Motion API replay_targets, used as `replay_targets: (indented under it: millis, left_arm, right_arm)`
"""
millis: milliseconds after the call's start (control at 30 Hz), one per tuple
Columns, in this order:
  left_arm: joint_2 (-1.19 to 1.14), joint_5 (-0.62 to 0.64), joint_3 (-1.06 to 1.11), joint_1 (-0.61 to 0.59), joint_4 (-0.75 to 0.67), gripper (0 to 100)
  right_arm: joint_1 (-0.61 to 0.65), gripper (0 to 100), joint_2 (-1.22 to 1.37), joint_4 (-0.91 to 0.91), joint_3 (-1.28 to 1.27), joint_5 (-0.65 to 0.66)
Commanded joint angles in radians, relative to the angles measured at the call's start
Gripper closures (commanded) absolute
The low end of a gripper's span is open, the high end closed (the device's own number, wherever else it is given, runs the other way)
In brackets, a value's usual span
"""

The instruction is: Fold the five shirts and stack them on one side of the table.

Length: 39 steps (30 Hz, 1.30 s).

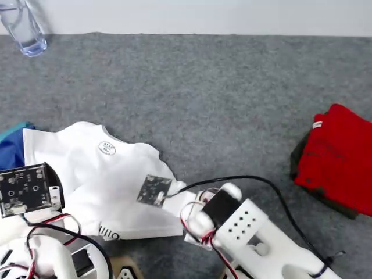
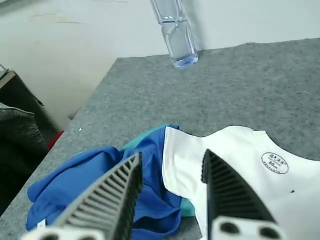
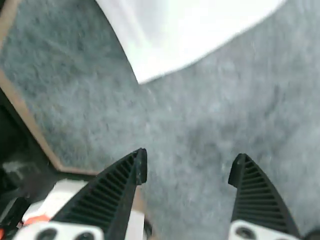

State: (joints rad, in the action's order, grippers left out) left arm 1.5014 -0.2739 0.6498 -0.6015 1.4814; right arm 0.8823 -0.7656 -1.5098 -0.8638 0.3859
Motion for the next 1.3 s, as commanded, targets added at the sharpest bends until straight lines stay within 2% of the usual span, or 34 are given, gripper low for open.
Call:
replay_targets:
  millis: [0, 100, 300, 500, 900, 1133, 1267]
  left_arm:
    - [-0.003, 0.012, -0.031, -0.006, -0.020, 81]
    - [-0.003, 0.012, -0.031, -0.006, -0.018, 81]
    - [-0.003, 0.012, -0.031, -0.006, -0.018, 81]
    - [-0.002, 0.012, -0.031, -0.006, -0.018, 81]
    - [-0.002, 0.012, -0.031, -0.006, 0.002, 81]
    - [-0.002, 0.012, -0.031, -0.006, 0.003, 81]
    - [0.000, 0.008, -0.031, -0.006, 0.003, 81]
  right_arm:
    - [0.058, 72.1, 0.007, 0.077, 0.000, -0.017]
    - [0.096, 72.2, 0.045, 0.142, 0.000, -0.069]
    - [0.173, 72.0, 0.297, 0.285, 0.009, -0.100]
    - [0.177, 72.0, 0.483, 0.406, 0.043, -0.124]
    - [0.177, 72.3, 0.667, 0.553, 0.078, -0.126]
    - [0.176, 91.6, 0.756, 0.549, 0.141, -0.204]
    - [0.170, 97.3, 0.769, 0.527, 0.161, -0.204]
